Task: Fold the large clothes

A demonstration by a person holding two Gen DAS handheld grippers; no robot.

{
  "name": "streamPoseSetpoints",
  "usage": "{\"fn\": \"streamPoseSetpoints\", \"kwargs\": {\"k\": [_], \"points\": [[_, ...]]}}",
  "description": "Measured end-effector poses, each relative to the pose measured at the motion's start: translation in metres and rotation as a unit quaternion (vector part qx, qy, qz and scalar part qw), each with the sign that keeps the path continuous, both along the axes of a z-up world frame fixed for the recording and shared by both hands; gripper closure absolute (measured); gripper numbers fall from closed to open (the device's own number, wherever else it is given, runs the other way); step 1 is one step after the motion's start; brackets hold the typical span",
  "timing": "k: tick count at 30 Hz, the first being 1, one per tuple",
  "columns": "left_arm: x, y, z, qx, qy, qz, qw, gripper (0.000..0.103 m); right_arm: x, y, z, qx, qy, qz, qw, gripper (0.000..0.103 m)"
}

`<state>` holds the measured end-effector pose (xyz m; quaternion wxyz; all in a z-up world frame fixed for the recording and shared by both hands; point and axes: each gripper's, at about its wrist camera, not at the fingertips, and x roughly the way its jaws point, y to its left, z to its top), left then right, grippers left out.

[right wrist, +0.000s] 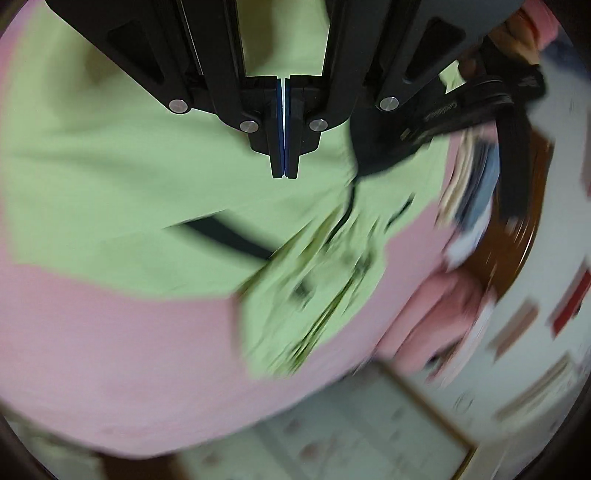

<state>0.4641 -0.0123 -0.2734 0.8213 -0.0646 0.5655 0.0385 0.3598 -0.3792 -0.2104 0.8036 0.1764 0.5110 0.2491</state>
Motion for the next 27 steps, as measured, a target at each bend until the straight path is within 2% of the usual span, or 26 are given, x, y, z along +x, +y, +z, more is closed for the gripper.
{"fn": "streamPoseSetpoints", "kwargs": {"k": [2,3,4,6,8,11,12,13,14,17,18,19,20,21,23,25,27], "points": [[0.004,-0.001,-0.007,0.019,0.008,-0.003,0.9998,0.102,0.006,-0.018,-0.014,-0.04,0.031,-0.013,0.999,0.103],[0.004,0.003,-0.011,0.029,0.011,0.004,0.9995,0.102,0.009,-0.027,-0.019,-0.044,0.041,-0.028,0.998,0.103],[0.004,0.011,-0.015,0.039,0.011,0.016,0.999,0.102,0.012,-0.046,-0.022,-0.02,0.044,-0.055,0.997,0.103],[0.001,0.023,-0.019,0.055,0.004,0.026,0.9981,0.102,0.01,-0.095,-0.019,-0.03,0.032,-0.137,0.99,0.103],[-0.001,0.033,-0.021,0.062,0.003,0.024,0.9978,0.102,0.01,-0.132,-0.017,-0.047,0.013,-0.196,0.979,0.103],[-0.001,0.042,-0.023,0.074,0.006,0.022,0.997,0.102,0.001,-0.176,0.001,-0.129,0.004,-0.297,0.946,0.103],[-0.002,0.044,-0.022,0.075,0.006,0.022,0.9969,0.102,-0.003,-0.181,0.011,-0.163,0.011,-0.331,0.929,0.103],[-0.003,0.045,-0.021,0.074,0.006,0.024,0.997,0.102,-0.005,-0.182,0.017,-0.159,0.007,-0.341,0.926,0.103],[-0.003,0.045,-0.02,0.071,0.006,0.029,0.9971,0.102,-0.01,-0.18,0.023,-0.139,0.001,-0.34,0.93,0.103],[-0.016,0.049,-0.014,0.046,0.012,0.049,0.9977,0.102,-0.031,-0.139,0.038,-0.054,-0.003,-0.28,0.958,0.103],[-0.022,0.049,-0.012,0.027,0.017,0.056,0.9979,0.102,-0.039,-0.112,0.037,-0.012,0.01,-0.23,0.973,0.101],[-0.029,0.044,-0.009,0.012,0.018,0.06,0.998,0.102,-0.047,-0.086,0.033,0.024,0.025,-0.193,0.981,0.101],[-0.032,0.037,-0.007,0.003,0.018,0.059,0.9981,0.102,-0.057,-0.058,0.024,0.078,0.054,-0.145,0.985,0.101],[-0.034,0.031,-0.005,-0.005,0.02,0.053,0.9984,0.102,-0.067,-0.034,0.015,0.114,0.079,-0.111,0.984,0.101],[-0.038,0.014,-0.004,-0.004,0.028,0.038,0.9989,0.102,-0.092,-0.011,0.004,0.13,0.11,-0.069,0.983,0.101],[-0.045,-0.004,-0.002,0.008,0.028,0.006,0.9996,0.102,-0.113,0.02,-0.003,0.102,0.118,-0.04,0.987,0.101],[-0.05,-0.013,-0.004,0.03,0.029,-0.014,0.999,0.102,-0.131,0.026,-0.005,0.075,0.116,-0.026,0.99,0.101]]}}
